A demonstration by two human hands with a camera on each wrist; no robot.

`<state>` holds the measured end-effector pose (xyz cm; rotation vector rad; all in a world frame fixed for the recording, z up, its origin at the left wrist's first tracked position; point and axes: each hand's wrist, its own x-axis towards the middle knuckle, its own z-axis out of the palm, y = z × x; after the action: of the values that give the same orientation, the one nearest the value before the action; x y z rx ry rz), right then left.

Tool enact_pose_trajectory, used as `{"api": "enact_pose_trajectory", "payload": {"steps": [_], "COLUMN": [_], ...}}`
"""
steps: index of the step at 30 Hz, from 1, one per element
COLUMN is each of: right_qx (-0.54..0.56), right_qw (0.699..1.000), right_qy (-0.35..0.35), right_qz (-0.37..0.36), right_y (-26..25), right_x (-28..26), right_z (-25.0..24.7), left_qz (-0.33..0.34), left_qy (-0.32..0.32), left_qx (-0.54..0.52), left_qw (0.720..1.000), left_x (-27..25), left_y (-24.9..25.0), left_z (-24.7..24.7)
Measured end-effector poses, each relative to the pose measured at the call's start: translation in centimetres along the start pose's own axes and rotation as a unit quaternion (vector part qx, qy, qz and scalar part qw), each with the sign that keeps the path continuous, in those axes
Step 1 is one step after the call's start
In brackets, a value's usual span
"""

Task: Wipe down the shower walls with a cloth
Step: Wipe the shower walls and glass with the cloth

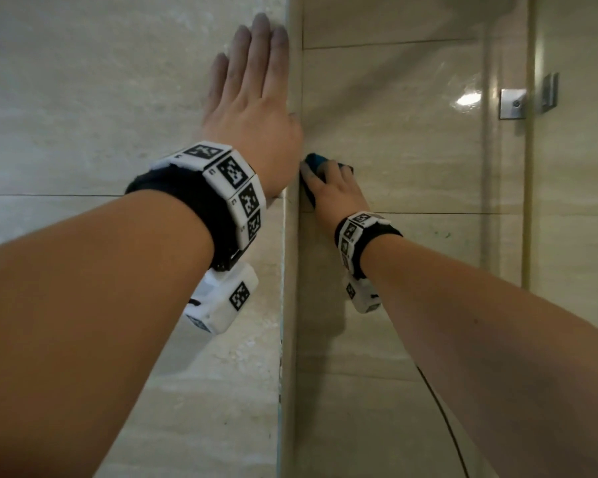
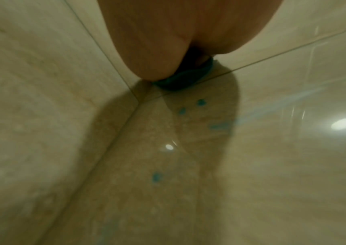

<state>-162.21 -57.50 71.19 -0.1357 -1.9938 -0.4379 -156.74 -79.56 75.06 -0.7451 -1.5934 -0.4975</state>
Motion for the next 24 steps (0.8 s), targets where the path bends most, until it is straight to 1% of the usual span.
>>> {"api": "enact_pose_trajectory", "payload": {"steps": [3, 6, 13, 17, 20, 22, 24], "right_qx": [0.000, 0.010, 0.049, 0.093, 0.047, 0.075, 0.093], "right_qw": [0.999, 1.000, 0.990, 0.968, 0.960, 0.944, 0.923], "right_qy": [-0.015, -0.018, 0.005, 0.024, 0.034, 0.057, 0.102], "right_qz": [-0.029, -0.009, 0.131, 0.232, 0.273, 0.315, 0.360], "right_y": [1.4, 3.7, 12.4, 16.2, 17.4, 17.0, 15.9], "right_x": [-1.2, -2.4, -6.5, -9.0, -10.2, -10.6, -10.6], "right_z": [-0.2, -1.1, -5.0, -7.0, -6.7, -6.0, -5.1], "left_qz": [0.000, -0.002, -0.002, -0.006, -0.009, -0.009, -0.006], "left_qy": [-0.005, -0.001, 0.000, 0.003, 0.004, 0.009, 0.015], "left_qx": [-0.005, -0.006, -0.012, -0.016, -0.016, -0.014, -0.012], "left_qw": [1.000, 1.000, 1.000, 1.000, 1.000, 1.000, 1.000], "left_x": [0.0, -0.1, -0.1, -0.2, -0.4, -0.6, -0.8], "left_y": [0.0, -0.1, 0.0, 0.3, 0.3, 0.4, 0.6], "left_z": [0.0, 0.0, -0.1, -0.1, 0.0, 0.1, 0.2]}}
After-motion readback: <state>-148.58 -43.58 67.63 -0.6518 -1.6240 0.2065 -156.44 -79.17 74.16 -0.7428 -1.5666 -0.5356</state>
